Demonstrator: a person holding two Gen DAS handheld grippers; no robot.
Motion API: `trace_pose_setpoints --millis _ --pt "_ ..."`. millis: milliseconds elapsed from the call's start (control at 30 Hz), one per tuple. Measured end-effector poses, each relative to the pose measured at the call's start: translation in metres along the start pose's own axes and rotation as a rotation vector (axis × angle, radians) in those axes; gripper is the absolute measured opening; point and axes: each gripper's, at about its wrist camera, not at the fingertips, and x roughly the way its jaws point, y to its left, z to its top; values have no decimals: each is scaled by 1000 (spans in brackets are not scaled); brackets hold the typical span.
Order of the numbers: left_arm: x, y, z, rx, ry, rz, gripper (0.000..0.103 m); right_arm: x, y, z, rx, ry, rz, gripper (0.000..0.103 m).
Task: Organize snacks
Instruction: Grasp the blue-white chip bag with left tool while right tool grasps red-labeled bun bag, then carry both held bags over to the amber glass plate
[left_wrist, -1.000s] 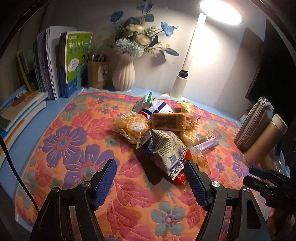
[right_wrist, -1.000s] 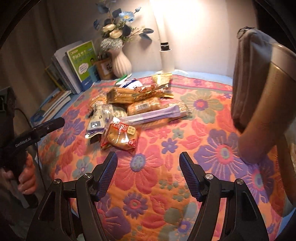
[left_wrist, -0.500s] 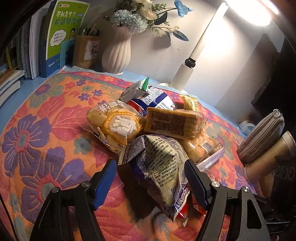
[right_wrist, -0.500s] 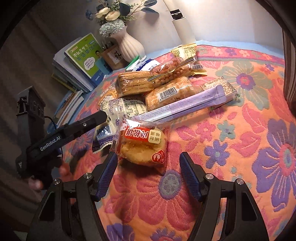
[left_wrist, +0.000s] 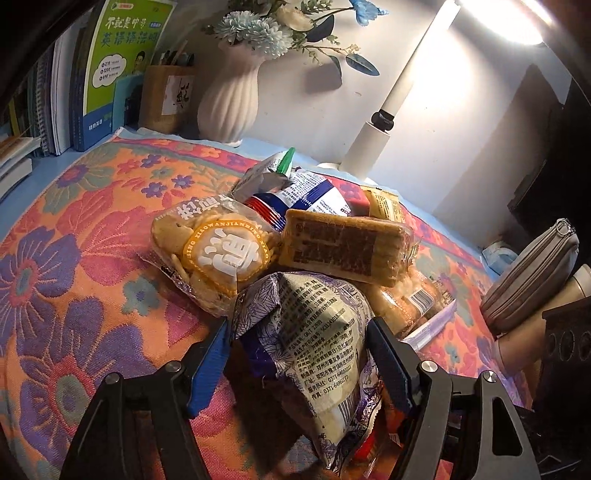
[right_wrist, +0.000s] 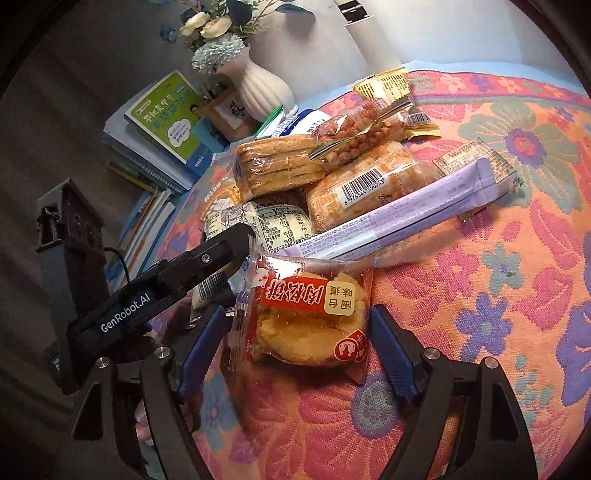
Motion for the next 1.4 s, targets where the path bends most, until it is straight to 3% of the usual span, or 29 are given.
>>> trace_pose_setpoints --millis 100,167,467,833,1000,1067,1233,1333,1400 --pt "-1 -1 -1 14 -6 8 63 1 6 -4 -32 -18 -58 75" --pt "-3 -2 -3 22 -6 -12 54 0 4 -5 -26 -31 -81 62" --pt "-35 -2 -17 49 -24 -13 45 -23 -7 -17 9 -53 -83 56" --pt "-89 10 -52 81 -10 -56 45 -78 -27 -46 55 -103 -158 56" --pt "-86 11 -66 85 6 -76 46 -82 -19 -57 -50 -93 -302 56" --pt "-84 12 -67 71 3 -66 53 -78 -16 -62 -95 -87 -350 56" --pt "-71 12 -68 73 27 -57 63 -68 -17 -66 -115 -82 -346 57" --pt "-66 11 -68 71 28 -63 62 -68 -16 -67 -123 -87 -346 57" --pt "-66 8 -68 72 25 -77 55 -70 -16 -68 -124 -91 -339 57"
